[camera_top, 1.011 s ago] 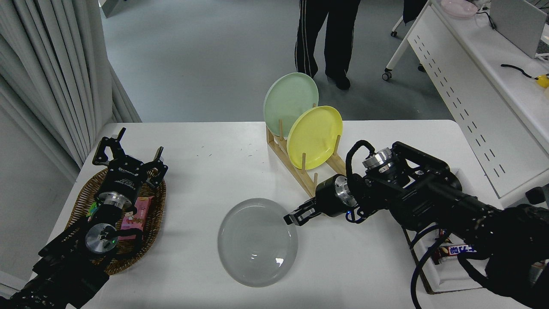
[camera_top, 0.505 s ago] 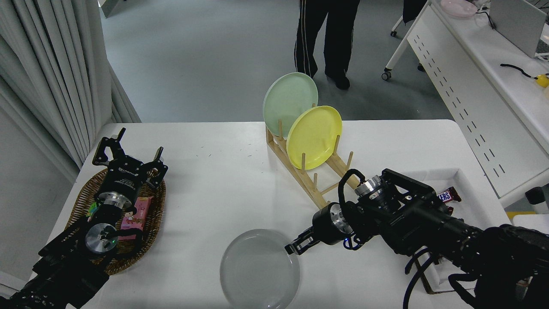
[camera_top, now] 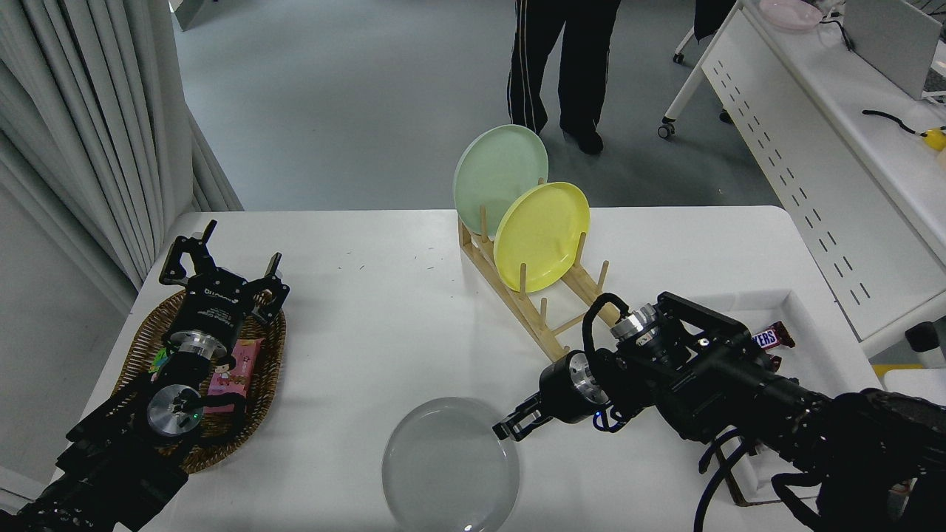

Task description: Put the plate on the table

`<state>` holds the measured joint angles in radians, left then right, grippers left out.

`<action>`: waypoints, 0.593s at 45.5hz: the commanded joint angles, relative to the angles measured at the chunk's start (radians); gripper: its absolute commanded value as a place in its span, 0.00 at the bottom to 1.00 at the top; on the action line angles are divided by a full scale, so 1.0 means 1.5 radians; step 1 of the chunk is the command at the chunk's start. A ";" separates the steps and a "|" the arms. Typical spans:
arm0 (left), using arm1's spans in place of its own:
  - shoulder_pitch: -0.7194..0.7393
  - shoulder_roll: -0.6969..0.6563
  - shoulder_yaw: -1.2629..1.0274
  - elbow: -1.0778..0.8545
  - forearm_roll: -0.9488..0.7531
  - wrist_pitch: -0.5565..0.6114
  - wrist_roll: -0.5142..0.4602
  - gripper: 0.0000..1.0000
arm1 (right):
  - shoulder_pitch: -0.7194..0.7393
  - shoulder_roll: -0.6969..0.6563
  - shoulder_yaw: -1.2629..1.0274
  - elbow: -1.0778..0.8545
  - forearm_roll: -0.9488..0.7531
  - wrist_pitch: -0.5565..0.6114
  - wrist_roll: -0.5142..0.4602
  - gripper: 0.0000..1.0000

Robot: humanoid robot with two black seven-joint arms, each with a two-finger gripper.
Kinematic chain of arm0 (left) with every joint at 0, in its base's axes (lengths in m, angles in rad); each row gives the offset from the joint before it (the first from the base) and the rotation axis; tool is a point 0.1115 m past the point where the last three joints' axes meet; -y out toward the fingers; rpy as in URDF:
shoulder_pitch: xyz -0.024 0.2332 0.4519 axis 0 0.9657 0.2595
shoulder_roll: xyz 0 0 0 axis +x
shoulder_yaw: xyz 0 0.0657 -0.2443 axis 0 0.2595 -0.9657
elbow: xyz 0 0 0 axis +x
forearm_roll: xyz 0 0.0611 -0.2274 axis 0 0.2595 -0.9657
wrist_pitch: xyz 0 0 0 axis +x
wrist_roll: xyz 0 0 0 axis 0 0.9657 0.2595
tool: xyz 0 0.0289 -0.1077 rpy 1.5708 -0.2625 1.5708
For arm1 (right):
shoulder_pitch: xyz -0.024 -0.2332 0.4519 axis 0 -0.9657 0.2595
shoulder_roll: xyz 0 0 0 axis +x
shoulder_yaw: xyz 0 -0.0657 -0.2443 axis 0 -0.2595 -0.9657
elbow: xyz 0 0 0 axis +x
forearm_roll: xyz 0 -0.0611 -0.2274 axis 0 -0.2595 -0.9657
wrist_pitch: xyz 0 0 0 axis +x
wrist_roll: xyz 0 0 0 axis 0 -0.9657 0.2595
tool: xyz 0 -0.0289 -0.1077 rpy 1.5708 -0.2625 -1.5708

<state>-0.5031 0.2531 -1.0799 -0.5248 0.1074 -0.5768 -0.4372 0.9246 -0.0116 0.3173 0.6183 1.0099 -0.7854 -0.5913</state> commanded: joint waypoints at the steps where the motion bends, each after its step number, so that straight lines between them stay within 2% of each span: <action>1: 0.000 0.000 0.000 0.000 0.000 0.000 0.000 1.00 | 0.004 -0.017 0.001 0.000 -0.003 0.000 -0.001 0.00; 27: 0.000 0.000 0.000 0.000 0.000 0.000 0.000 1.00 | 0.006 -0.026 0.002 0.000 -0.014 0.000 -0.001 0.00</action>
<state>-0.5031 0.2531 -1.0799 -0.5249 0.1074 -0.5768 -0.4372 0.9335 -0.0467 0.3196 0.6182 0.9941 -0.7854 -0.5921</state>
